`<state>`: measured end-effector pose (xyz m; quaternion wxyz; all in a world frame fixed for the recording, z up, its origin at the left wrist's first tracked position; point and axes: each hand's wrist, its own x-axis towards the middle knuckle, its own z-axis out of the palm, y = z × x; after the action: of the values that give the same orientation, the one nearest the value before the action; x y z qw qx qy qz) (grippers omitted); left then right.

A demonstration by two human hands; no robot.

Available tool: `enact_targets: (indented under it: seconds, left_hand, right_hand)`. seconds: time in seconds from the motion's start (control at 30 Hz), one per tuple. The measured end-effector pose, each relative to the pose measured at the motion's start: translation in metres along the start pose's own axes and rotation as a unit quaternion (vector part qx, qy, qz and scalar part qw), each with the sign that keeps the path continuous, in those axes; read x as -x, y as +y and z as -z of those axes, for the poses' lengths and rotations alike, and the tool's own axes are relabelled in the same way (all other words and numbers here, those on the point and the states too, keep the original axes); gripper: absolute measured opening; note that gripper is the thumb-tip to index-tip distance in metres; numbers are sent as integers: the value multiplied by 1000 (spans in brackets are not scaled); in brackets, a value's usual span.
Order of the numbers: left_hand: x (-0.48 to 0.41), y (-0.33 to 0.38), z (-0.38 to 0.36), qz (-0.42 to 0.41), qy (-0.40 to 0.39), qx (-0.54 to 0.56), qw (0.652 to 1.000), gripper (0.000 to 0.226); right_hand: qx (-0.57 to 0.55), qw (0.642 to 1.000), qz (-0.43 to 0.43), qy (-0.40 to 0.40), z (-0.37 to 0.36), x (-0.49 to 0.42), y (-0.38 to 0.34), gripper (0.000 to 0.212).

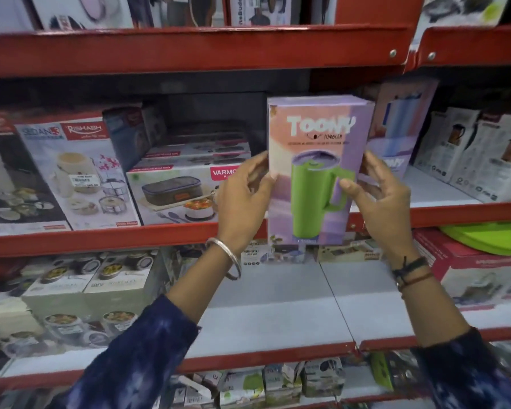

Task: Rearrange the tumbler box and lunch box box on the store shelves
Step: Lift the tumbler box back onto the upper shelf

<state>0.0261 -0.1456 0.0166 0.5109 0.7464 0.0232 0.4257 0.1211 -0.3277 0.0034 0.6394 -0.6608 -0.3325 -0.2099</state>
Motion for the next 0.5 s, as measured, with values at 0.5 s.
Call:
enact_targets:
  seconds: [0.5]
  left_hand:
    - [-42, -59, -77, 2, 6, -83, 997, 39]
  right_hand:
    - [25, 998, -53, -2, -2, -61, 86, 63]
